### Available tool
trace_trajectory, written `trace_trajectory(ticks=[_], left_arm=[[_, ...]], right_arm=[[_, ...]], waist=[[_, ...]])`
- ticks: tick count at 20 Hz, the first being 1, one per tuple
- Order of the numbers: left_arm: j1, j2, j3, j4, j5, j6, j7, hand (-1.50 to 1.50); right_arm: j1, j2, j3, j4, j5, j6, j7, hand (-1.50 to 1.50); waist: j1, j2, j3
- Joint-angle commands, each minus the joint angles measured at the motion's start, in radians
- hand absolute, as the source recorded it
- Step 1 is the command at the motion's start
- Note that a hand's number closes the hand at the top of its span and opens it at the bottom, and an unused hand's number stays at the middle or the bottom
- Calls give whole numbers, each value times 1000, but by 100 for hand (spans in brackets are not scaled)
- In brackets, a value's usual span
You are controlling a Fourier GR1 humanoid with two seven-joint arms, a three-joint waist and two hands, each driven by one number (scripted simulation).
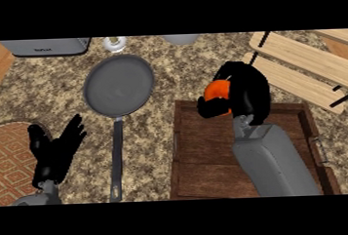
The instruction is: Pick the squash from the tray and place it in the tiered shelf
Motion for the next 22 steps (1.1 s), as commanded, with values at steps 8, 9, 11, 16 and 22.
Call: trace_trajectory(ticks=[8,9,11,16,22], left_arm=[[-33,26,38,55,18,-25,12,0],[-45,-11,-10,6,-29,28,44,0],[-2,4,8,-14,-4,0,35,0],[-37,-18,3,-14,-9,24,68,0],[-41,9,16,16,-7,-18,36,0]], right_arm=[[-301,-55,-125,-323,153,310,313,150],[-293,-61,-139,-273,169,293,290,150],[-350,-101,-213,-302,128,376,290,150],[-434,-160,-340,-211,106,360,233,150],[-555,-312,-513,-50,54,353,114,150]], waist=[[-17,-3,-1],[-9,0,0],[-6,-1,-1],[-1,2,0],[2,5,0]])
